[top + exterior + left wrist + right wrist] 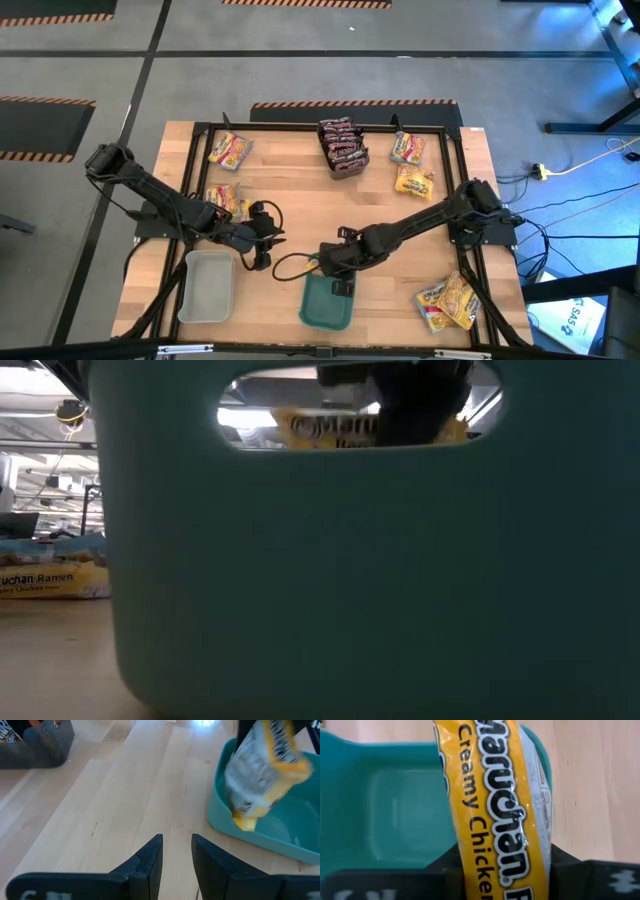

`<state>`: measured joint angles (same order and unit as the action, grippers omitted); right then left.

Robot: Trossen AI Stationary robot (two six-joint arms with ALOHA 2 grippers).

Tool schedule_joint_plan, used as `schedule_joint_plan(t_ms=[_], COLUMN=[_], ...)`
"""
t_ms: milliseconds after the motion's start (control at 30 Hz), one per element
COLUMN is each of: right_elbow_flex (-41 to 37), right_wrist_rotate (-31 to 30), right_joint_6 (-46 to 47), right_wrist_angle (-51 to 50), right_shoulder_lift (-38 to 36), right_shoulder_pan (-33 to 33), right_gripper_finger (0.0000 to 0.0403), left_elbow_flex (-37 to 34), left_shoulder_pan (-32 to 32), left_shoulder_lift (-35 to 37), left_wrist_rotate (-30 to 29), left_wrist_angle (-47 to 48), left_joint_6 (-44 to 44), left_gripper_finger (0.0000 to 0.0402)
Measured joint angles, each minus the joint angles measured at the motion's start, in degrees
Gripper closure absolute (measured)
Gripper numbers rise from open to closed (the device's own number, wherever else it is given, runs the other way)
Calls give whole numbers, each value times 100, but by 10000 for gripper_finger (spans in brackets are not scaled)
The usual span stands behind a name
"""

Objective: Sort Maruchan noodles
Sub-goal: Put the yellow noodle pack into the green bin

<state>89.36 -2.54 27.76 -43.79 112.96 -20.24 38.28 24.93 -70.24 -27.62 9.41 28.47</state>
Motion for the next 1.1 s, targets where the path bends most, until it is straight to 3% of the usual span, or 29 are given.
schedule_joint_plan(t_ms=[467, 833, 1100], right_elbow_flex=[-9, 163, 538], right_wrist_rotate=[111, 131, -214], right_joint_6=[504, 371, -138], right_wrist_angle=[-55, -164, -934], right_shoulder_lift=[408, 307, -105], right_shoulder_pan=[115, 119, 134], right_gripper_finger=[283, 175, 154], left_elbow_flex=[0, 0, 0], left_shoulder_pan=[-4, -4, -4], left_shoulder_lift=[-2, -4, -4], left_wrist_rotate=[-44, -27, 2], left_wrist_angle=[0, 0, 3], left_joint_6=[-9, -11, -17], left_gripper_finger=[305, 305, 305])
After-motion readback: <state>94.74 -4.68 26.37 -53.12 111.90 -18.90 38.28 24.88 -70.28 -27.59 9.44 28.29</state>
